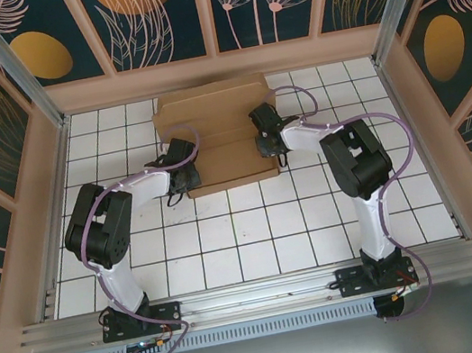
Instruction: Fold the paper box
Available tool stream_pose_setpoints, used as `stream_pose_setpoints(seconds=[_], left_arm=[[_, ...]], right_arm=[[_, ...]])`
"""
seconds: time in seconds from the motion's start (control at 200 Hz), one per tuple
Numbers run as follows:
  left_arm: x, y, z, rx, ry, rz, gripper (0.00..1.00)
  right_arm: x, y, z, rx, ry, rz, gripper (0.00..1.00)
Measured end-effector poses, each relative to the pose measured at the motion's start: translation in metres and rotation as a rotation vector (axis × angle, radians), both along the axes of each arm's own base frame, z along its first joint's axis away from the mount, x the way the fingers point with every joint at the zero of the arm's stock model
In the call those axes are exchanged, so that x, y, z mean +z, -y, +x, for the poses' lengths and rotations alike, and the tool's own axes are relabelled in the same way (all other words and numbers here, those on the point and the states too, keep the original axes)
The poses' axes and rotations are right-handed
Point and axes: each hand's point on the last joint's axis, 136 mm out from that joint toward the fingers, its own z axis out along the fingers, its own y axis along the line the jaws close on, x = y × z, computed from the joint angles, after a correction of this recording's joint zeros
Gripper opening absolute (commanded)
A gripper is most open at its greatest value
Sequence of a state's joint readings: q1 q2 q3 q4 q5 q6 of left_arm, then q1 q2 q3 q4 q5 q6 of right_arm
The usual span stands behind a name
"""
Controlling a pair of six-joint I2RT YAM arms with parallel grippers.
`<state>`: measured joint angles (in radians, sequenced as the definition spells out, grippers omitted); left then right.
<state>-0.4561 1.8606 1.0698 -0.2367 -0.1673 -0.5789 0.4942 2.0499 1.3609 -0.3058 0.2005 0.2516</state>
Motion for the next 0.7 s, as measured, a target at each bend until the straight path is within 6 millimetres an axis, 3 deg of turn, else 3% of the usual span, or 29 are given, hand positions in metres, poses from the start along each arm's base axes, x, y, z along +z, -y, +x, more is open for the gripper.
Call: stream_pose_setpoints(seconds=[0.15,0.255,0.315,0.4,0.525,0.611,0.701], left_arm=[[0.000,0.000,0.000,0.000,0.001,0.001,0.00],[0.000,0.000,0.000,0.001,0.001,0.002,0.00],[0.000,-0.001,0.000,0.002,0.002,0.003,0.00],[0.000,-0.001,0.000,0.002,0.002,0.004,0.00],[0.000,-0.001,0.001,0.001,0.005,0.008,0.10],[0.001,-0.001,0.000,-0.004,0.007,0.008,0.32],[0.005,-0.001,0.000,-0.006,0.024,-0.003,0.57]], right_arm=[[0.002,-0.003,-0.015,0.024,-0.022,0.052,0.54],[0.003,-0.003,-0.022,0.039,-0.031,0.059,0.53],[0.002,-0.003,-0.027,0.046,-0.036,0.054,0.41],[-0.001,-0.005,-0.034,0.054,-0.047,0.042,0.01],[0.001,-0.005,-0.033,0.044,-0.029,0.029,0.00],[0.003,-0.004,-0.032,0.036,-0.019,0.030,0.45],[0.012,-0.006,-0.031,0.050,0.016,0.043,0.66]])
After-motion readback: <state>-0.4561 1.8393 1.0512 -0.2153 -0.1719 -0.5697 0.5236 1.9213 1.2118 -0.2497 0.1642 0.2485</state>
